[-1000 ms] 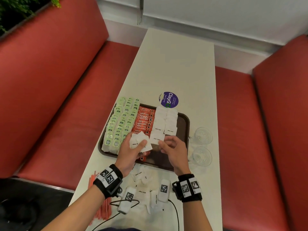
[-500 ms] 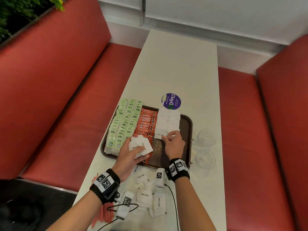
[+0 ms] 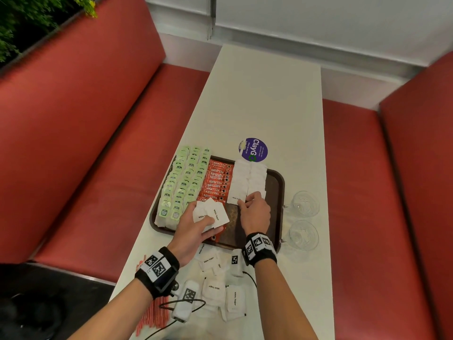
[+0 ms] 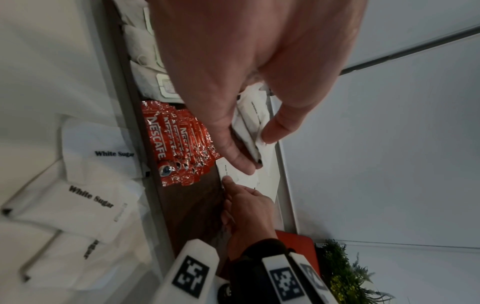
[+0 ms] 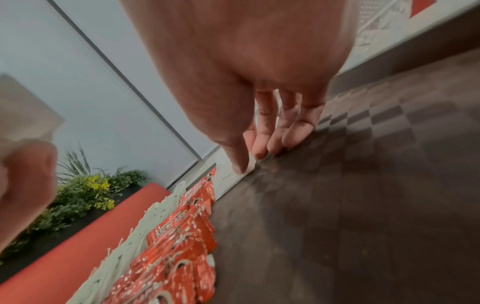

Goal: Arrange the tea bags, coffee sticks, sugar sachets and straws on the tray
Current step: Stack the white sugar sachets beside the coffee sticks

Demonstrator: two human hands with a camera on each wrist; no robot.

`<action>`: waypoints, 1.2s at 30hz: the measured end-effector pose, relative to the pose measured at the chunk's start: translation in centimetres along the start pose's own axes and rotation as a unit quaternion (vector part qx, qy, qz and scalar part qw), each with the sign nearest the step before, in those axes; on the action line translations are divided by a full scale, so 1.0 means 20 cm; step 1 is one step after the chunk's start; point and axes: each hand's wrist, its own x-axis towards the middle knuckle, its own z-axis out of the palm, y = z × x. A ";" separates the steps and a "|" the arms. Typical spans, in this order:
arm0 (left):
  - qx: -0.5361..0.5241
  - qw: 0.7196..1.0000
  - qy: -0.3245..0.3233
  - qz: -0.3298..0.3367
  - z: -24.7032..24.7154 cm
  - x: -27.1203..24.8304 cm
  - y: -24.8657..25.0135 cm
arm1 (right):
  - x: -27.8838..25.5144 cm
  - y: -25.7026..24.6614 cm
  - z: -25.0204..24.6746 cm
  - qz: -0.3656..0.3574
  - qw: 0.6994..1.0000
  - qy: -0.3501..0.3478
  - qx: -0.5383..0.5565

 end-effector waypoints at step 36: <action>0.069 0.997 0.007 0.042 0.12 0.09 -0.04 | -0.19 0.12 -0.37 0.031 0.961 -0.060 0.268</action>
